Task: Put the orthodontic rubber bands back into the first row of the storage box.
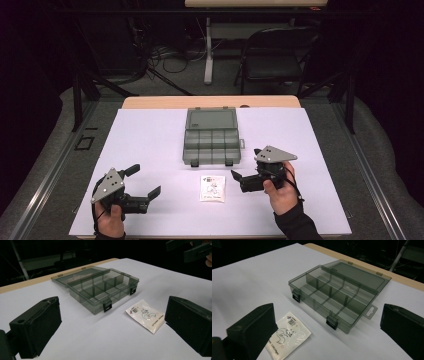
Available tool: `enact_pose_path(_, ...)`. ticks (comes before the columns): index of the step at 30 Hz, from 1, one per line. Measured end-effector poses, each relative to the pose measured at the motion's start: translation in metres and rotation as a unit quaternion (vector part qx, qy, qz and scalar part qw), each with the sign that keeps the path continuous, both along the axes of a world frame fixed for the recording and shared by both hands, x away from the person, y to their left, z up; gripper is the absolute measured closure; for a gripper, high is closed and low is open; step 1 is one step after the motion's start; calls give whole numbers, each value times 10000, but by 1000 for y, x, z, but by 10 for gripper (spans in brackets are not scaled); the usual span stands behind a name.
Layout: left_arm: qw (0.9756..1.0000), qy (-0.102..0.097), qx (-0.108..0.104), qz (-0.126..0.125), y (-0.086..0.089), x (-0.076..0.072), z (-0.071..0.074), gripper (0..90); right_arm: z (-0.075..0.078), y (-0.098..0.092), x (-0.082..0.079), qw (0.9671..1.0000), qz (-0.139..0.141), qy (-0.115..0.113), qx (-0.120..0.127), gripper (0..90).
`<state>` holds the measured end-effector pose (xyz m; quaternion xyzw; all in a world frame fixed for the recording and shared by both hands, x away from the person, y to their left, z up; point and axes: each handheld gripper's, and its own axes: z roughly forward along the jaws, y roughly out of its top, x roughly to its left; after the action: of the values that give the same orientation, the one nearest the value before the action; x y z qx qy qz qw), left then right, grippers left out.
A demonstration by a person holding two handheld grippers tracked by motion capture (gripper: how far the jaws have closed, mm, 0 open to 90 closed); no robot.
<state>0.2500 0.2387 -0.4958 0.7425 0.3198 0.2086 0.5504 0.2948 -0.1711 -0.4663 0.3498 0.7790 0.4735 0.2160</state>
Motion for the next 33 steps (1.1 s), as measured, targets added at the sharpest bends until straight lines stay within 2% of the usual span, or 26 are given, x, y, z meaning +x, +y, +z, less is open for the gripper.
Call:
enact_pose_path(5, 10000, 21, 0, 10, 1, 1, 0, 6, -3, 7, 12, 9999, 61, 124, -100, 0)
enact_pose_path(6, 10000, 44, 4, 8, 1, 1, -1, 8, -4, 9, 17, 9997, 73, 215, -93, 0)
enact_pose_path(13, 10000, 64, 16, 19, 1, 1, -1, 17, -11, 17, 28, 9994, 135, 275, -163, 0)
enact_pose_path(25, 10000, 81, 32, 10, 0, 3, -2, 17, -28, 23, 30, 9989, 209, 381, -192, 0)
enact_pose_path(27, 10000, 82, 39, 5, 0, 3, -2, 18, -30, 23, 30, 9985, 240, 462, -195, 0)
enact_pose_path(33, 9999, 99, 27, 23, 1, 3, -2, 20, -37, 24, 32, 9986, 160, 476, -175, 34)
